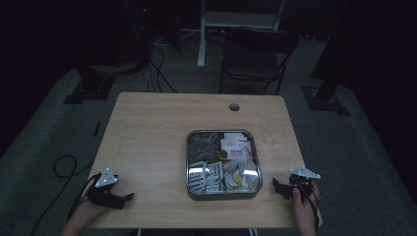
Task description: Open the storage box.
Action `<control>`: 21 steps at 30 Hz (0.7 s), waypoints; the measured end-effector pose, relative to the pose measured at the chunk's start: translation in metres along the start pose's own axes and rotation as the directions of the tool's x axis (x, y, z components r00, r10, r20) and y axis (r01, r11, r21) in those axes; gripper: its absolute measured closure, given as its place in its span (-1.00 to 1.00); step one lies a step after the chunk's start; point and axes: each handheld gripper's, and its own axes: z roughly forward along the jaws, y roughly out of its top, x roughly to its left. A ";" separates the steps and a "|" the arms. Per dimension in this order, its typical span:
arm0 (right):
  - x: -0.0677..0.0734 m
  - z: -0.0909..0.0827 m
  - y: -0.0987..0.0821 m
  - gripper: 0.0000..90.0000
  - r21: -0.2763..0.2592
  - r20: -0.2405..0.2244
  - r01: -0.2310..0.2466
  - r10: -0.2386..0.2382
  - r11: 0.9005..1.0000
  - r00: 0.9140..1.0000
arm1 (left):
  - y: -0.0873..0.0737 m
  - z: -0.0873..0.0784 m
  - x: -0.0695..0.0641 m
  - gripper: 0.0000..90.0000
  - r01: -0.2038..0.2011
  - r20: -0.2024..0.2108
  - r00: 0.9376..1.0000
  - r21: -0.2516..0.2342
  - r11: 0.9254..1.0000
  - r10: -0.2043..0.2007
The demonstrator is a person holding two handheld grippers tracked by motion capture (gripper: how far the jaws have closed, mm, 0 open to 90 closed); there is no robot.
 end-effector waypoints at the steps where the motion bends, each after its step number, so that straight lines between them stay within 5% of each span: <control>1: 0.000 0.000 0.000 -0.75 0.000 0.000 0.001 -0.001 1.000 1.000 | 0.000 0.000 0.000 -0.98 -0.001 0.001 1.000 0.000 1.000 0.001; 21: 0.000 0.000 0.000 -0.75 0.000 -0.004 0.002 -0.002 1.000 1.000 | 0.011 0.001 0.003 -0.93 0.009 0.014 1.000 -0.022 1.000 -0.009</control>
